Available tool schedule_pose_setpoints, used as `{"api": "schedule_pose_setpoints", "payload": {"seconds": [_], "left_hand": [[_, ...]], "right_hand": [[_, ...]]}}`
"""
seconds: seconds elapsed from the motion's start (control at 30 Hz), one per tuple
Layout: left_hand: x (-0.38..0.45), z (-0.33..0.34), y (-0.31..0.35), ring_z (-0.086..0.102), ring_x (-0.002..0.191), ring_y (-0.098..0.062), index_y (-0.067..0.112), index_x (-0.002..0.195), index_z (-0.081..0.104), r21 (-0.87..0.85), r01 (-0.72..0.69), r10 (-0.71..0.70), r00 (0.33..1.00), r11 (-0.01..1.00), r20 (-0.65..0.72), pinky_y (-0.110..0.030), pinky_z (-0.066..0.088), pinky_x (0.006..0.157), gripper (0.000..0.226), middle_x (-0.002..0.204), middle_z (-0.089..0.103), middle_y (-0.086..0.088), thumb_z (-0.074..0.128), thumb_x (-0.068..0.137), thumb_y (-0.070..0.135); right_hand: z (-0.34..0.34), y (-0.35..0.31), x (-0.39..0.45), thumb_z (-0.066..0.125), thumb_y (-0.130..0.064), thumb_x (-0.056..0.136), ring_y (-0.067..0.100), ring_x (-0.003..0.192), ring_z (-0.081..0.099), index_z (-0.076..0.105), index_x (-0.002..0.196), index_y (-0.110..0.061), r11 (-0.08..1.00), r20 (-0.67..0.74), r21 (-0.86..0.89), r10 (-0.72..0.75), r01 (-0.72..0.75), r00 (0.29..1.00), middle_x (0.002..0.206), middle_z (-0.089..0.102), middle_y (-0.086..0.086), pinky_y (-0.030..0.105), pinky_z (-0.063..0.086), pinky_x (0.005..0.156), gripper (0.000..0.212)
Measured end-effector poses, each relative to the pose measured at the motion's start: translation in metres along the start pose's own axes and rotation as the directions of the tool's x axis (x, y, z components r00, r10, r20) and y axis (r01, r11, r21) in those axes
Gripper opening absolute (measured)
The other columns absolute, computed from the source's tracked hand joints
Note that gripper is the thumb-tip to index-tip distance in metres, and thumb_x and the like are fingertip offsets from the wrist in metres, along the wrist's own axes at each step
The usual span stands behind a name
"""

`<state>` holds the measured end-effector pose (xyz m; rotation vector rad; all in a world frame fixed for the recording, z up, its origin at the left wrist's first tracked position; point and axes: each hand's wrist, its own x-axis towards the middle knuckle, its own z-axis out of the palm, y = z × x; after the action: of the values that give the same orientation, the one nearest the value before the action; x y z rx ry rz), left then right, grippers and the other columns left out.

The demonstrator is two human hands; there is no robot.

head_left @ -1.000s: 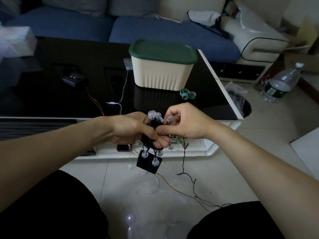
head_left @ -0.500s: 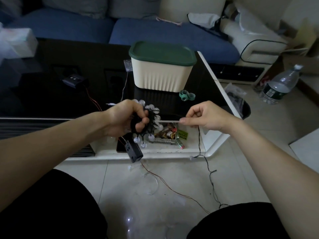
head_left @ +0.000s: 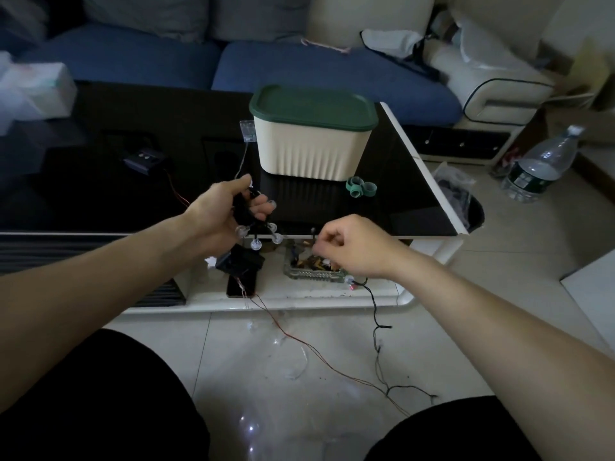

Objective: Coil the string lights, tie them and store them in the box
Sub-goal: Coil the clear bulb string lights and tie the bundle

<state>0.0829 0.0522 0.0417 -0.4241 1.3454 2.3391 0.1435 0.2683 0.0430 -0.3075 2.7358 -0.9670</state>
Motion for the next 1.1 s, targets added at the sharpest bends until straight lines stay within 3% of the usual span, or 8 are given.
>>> {"api": "schedule_pose_setpoints", "payload": {"seconds": [0.2, 0.33, 0.4, 0.5, 0.6, 0.7, 0.87, 1.1], "left_hand": [[-0.009, 0.01, -0.014, 0.069, 0.075, -0.014, -0.005, 0.106, 0.06, 0.164, -0.006, -0.023, 0.985, 0.986, 0.173, -0.024, 0.059, 0.077, 0.017, 0.091, 0.074, -0.015, 0.049, 0.099, 0.007], [-0.016, 0.016, -0.026, 0.07, 0.071, -0.018, -0.009, 0.091, 0.062, 0.389, -0.08, -0.022, 0.967, 0.918, 0.253, -0.022, 0.056, 0.06, 0.007, 0.08, 0.07, -0.014, 0.06, 0.084, -0.008], [-0.024, 0.02, -0.03, 0.065, 0.057, -0.017, -0.009, 0.083, 0.062, 0.49, -0.032, -0.133, 0.945, 0.871, 0.298, -0.022, 0.052, 0.05, 0.017, 0.07, 0.065, -0.016, 0.045, 0.087, -0.011], [-0.032, 0.024, -0.029, 0.06, 0.053, -0.022, -0.005, 0.085, 0.064, 0.52, 0.057, -0.278, 0.891, 0.852, 0.359, -0.026, 0.05, 0.053, 0.031, 0.065, 0.062, -0.017, 0.034, 0.087, 0.003], [-0.032, 0.022, -0.024, 0.052, 0.052, -0.025, -0.001, 0.094, 0.062, 0.495, 0.11, -0.351, 0.834, 0.862, 0.426, -0.028, 0.045, 0.053, 0.038, 0.071, 0.055, -0.018, 0.037, 0.094, 0.028], [-0.028, 0.021, -0.022, 0.047, 0.05, -0.023, 0.005, 0.103, 0.057, 0.483, 0.146, -0.391, 0.798, 0.863, 0.458, -0.025, 0.044, 0.047, 0.05, 0.071, 0.05, -0.015, 0.04, 0.093, 0.051], [-0.021, 0.016, -0.026, 0.044, 0.053, -0.014, 0.012, 0.079, 0.058, 0.613, -0.052, -0.301, 0.837, 0.788, 0.457, -0.024, 0.04, 0.056, 0.027, 0.066, 0.051, -0.004, 0.068, 0.085, 0.037], [-0.014, 0.014, -0.024, 0.049, 0.049, -0.016, 0.013, 0.078, 0.048, 0.451, -0.005, -0.135, 0.951, 0.892, 0.278, -0.023, 0.046, 0.049, 0.031, 0.065, 0.05, -0.004, 0.045, 0.102, 0.031]], "right_hand": [[0.013, -0.028, -0.002, 0.066, -0.017, 0.091, -0.011, 0.049, 0.052, 0.067, 0.07, -0.023, 0.989, 0.141, -0.106, -0.092, 0.107, 0.986, 0.047, 0.054, -0.019, 0.007, 0.036, 0.05, 0.022], [0.014, -0.037, -0.004, 0.071, -0.015, 0.089, 0.0, 0.046, 0.05, 0.065, 0.068, -0.026, 0.98, 0.096, 0.049, -0.199, 0.195, 0.975, 0.047, 0.056, -0.016, 0.014, 0.039, 0.055, 0.025], [0.01, -0.038, -0.004, 0.07, -0.012, 0.089, 0.002, 0.049, 0.055, 0.068, 0.069, -0.022, 0.962, -0.004, 0.138, -0.236, 0.235, 0.972, 0.052, 0.063, -0.009, 0.02, 0.046, 0.058, 0.022], [0.006, -0.035, -0.005, 0.067, -0.009, 0.091, 0.008, 0.055, 0.067, 0.07, 0.077, -0.014, 0.941, -0.057, 0.224, -0.245, 0.252, 0.968, 0.058, 0.069, -0.001, 0.024, 0.053, 0.062, 0.015], [0.003, -0.028, -0.005, 0.073, -0.015, 0.089, 0.003, 0.055, 0.065, 0.072, 0.082, -0.014, 0.953, -0.157, 0.137, -0.25, 0.272, 0.956, 0.059, 0.069, -0.001, 0.022, 0.054, 0.063, 0.007], [-0.004, -0.018, -0.001, 0.084, -0.03, 0.079, 0.003, 0.053, 0.059, 0.07, 0.078, -0.015, 0.966, -0.269, 0.114, -0.195, 0.232, 0.943, 0.062, 0.069, -0.002, 0.02, 0.049, 0.054, 0.02], [-0.019, -0.001, 0.001, 0.081, -0.045, 0.078, -0.001, 0.05, 0.056, 0.068, 0.075, -0.016, 0.987, -0.174, 0.109, -0.098, 0.118, 0.98, 0.055, 0.064, -0.009, 0.019, 0.044, 0.051, 0.032], [-0.021, 0.011, -0.001, 0.061, -0.035, 0.099, 0.023, 0.076, 0.072, 0.071, 0.088, -0.015, 0.995, 0.022, 0.096, -0.003, 0.001, 1.0, 0.077, 0.074, 0.004, 0.045, 0.06, 0.08, 0.025]]}}
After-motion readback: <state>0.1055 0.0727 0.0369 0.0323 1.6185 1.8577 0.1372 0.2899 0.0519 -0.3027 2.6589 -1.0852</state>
